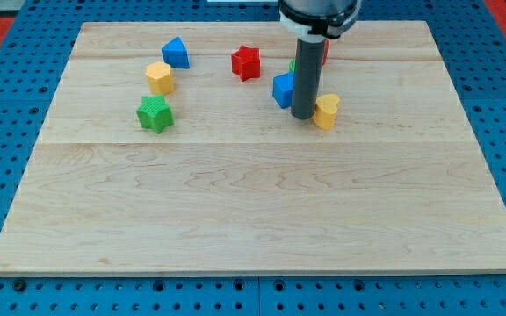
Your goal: Slide the yellow heart and the blue cube diagonally bottom right to the green circle
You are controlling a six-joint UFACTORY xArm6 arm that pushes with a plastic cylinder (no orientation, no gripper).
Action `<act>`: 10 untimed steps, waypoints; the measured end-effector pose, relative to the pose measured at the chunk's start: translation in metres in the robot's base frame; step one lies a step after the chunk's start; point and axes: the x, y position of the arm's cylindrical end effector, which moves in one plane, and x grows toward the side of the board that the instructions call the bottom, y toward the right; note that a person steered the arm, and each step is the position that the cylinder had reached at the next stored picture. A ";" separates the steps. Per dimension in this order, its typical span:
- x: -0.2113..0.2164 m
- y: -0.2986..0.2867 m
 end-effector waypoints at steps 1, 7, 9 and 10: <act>0.022 0.014; 0.000 -0.010; 0.002 0.036; -0.003 0.004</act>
